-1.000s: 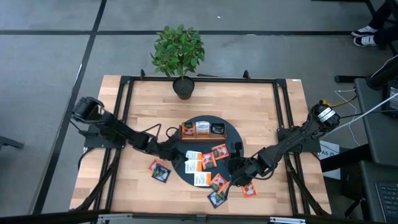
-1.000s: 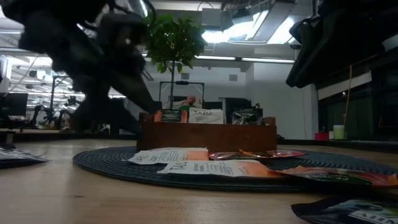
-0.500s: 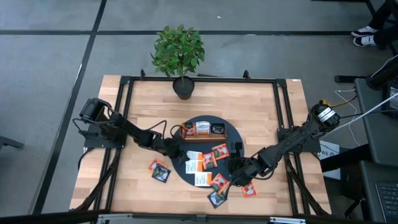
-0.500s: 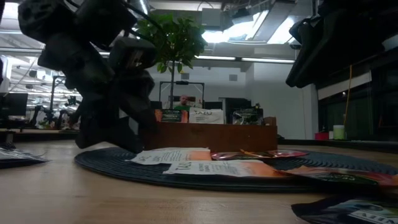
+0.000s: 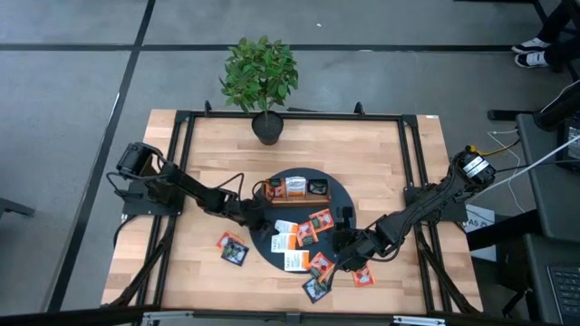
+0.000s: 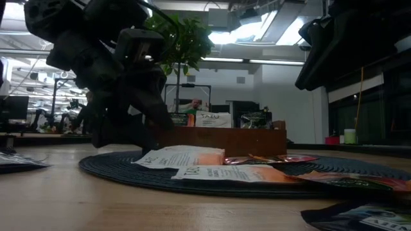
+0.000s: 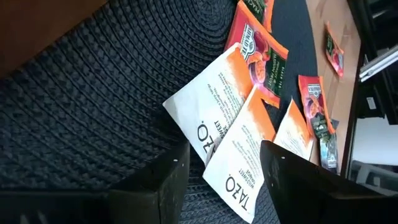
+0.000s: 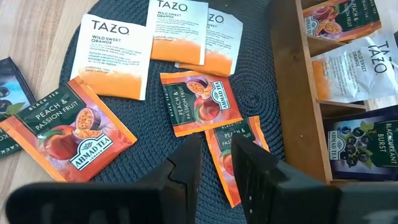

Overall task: Pick & Place Tea
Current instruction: Put the white tea bag into the middle of the wooden organizer

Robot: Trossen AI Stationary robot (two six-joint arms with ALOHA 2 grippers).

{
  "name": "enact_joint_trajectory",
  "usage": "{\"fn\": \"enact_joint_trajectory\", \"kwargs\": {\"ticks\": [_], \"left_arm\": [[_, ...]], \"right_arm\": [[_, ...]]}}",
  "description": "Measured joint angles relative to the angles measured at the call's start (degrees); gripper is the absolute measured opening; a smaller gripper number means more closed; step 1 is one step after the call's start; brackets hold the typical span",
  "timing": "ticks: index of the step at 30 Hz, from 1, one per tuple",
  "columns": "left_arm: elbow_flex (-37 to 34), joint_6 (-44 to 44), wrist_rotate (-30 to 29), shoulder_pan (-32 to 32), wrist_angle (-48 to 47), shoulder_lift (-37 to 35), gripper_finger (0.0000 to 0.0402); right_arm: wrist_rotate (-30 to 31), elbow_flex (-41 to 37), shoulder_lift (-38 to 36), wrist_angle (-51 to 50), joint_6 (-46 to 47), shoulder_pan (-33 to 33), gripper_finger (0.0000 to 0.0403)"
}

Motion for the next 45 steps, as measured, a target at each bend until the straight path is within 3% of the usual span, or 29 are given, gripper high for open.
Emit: {"fn": "enact_joint_trajectory", "kwargs": {"ticks": [11,19,30,45], "left_arm": [[0.0,1.1,-0.2,0.0,-0.9,0.0,0.0191],[0.0,11.1,1.4,-0.1,-0.6,-0.2,0.0179],[0.0,10.3,3.5,-1.3,-2.0,0.0,0.0164],[0.1,11.1,0.9,-1.9,-1.1,2.1,0.0164]], "right_arm": [[0.0,0.0,0.0,0.0,0.0,0.0,0.0092],[0.0,0.0,0.0,0.0,0.0,0.0,0.0092],[0.0,0.0,0.0,0.3,0.1,0.0,0.0092],[0.0,0.0,0.0,1.0,0.2,0.0,0.0092]]}}
